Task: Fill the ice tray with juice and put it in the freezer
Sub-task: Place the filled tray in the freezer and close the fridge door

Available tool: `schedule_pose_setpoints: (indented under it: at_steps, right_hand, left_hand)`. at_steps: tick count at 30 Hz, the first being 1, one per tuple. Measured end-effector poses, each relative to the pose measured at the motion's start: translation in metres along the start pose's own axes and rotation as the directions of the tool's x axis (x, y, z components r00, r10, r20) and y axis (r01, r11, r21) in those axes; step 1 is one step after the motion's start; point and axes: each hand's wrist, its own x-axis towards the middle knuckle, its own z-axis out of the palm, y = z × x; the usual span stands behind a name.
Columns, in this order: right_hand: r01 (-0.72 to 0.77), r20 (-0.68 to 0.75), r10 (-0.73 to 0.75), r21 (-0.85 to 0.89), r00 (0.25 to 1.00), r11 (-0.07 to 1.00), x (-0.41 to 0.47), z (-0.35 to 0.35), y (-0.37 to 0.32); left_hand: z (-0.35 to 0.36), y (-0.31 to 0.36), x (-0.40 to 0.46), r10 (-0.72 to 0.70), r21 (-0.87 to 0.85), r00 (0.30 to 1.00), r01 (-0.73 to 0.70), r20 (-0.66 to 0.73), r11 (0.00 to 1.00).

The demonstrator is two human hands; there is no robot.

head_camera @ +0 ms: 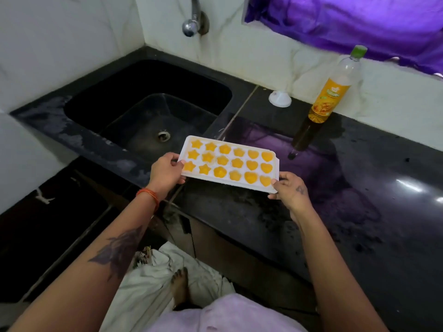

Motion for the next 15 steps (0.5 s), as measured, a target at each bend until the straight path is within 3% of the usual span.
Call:
schedule_pose_setpoints:
  at_steps: [7, 15]
  right_hand:
    - [0.141, 0.215, -0.124, -0.061, 0.969, 0.988, -0.028, 0.043, -0.019]
    - [0.277, 0.468, -0.211, -0.076, 0.858, 0.958, -0.082, 0.117, -0.032]
  left_hand:
    - [-0.065, -0.04, -0.063, -0.055, -0.1, 0.974, 0.033, -0.221, 0.994]
    - [-0.141, -0.101, -0.145, -0.187, -0.215, 0.87, 0.096, -0.457, 0.972]
